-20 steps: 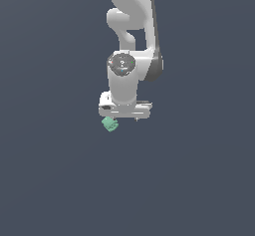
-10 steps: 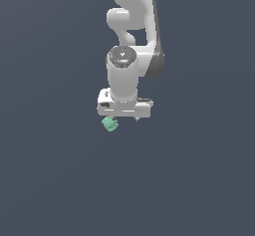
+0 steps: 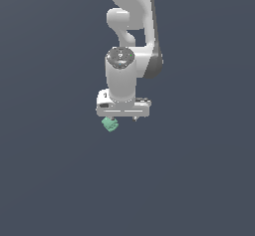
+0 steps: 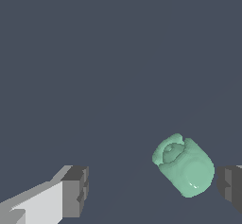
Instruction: Pick up the object and move it to a goal position.
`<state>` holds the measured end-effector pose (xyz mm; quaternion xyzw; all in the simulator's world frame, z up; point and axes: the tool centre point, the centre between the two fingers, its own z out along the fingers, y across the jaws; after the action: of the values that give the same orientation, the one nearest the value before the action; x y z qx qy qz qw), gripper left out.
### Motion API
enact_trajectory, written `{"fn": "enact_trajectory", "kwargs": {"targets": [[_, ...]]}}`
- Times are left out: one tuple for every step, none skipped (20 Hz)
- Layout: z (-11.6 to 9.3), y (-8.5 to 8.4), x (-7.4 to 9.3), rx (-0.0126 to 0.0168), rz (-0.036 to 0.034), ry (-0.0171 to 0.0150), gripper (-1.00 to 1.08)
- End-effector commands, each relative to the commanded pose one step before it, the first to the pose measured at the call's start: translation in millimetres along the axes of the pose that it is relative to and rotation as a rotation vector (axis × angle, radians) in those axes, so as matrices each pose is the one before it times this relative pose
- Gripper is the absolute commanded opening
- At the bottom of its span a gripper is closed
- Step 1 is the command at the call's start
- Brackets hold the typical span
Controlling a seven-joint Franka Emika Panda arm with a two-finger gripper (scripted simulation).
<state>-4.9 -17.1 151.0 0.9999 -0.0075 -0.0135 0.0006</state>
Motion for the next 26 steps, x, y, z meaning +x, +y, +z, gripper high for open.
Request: {"fn": "enact_trajectory", "kwargs": {"targets": [[2.47,3.21,-1.33,-0.00031,-0.02564,0.00092,1.0],[1.26,1.47,-0.73,-0.00009,-0.01267,0.00033,1.0],[1.33,1.56,-0.81,-0.00011,-0.01379,0.00043,1.0],[1.4,1.68,-0.89,-0.00014,-0.0149,0.00053,1.0],[1.49,1.78,-0.99,-0.00015,-0.01599,0.00058,1.0],[1.6,1.86,-1.1,-0.00016,-0.0171,0.00059,1.0],[1.7,1.95,-1.23,-0.00017,-0.01822,0.00062,1.0],[1.8,2.02,-1.36,-0.00018,-0.01936,0.00066,1.0],[1.89,2.09,-1.49,-0.0002,-0.02051,0.00071,1.0],[1.99,2.16,-1.64,-0.00021,-0.02165,0.00074,1.0],[2.04,2.17,-1.76,-0.00022,-0.02241,0.00077,1.0],[2.04,2.11,-1.83,-0.00023,-0.02246,0.00077,1.0],[2.02,2.04,-1.9,-0.00023,-0.02248,0.00077,1.0],[2.01,1.97,-1.96,-0.00023,-0.02249,0.00078,1.0],[2.0,1.9,-2.02,-0.00024,-0.0225,0.00078,1.0],[1.99,1.83,-2.08,-0.00024,-0.02251,0.00078,1.0],[1.97,1.75,-2.13,-0.00025,-0.02253,0.00079,1.0],[1.96,1.68,-2.19,-0.00025,-0.02253,0.00079,1.0],[1.95,1.59,-2.23,-0.00026,-0.02256,0.00079,1.0],[1.93,1.52,-2.28,-0.00026,-0.02255,0.0008,1.0],[1.92,1.43,-2.33,-0.00027,-0.02257,0.0008,1.0],[1.91,1.35,-2.37,-0.00027,-0.02258,0.00081,1.0],[1.89,1.26,-2.4,-0.00028,-0.0226,0.00082,1.0],[1.88,1.18,-2.44,-0.00029,-0.0226,0.00082,1.0],[1.84,1.08,-2.44,-0.00029,-0.02233,0.00082,1.0],[1.74,0.95,-2.35,-0.00028,-0.02126,0.00079,1.0]]}}
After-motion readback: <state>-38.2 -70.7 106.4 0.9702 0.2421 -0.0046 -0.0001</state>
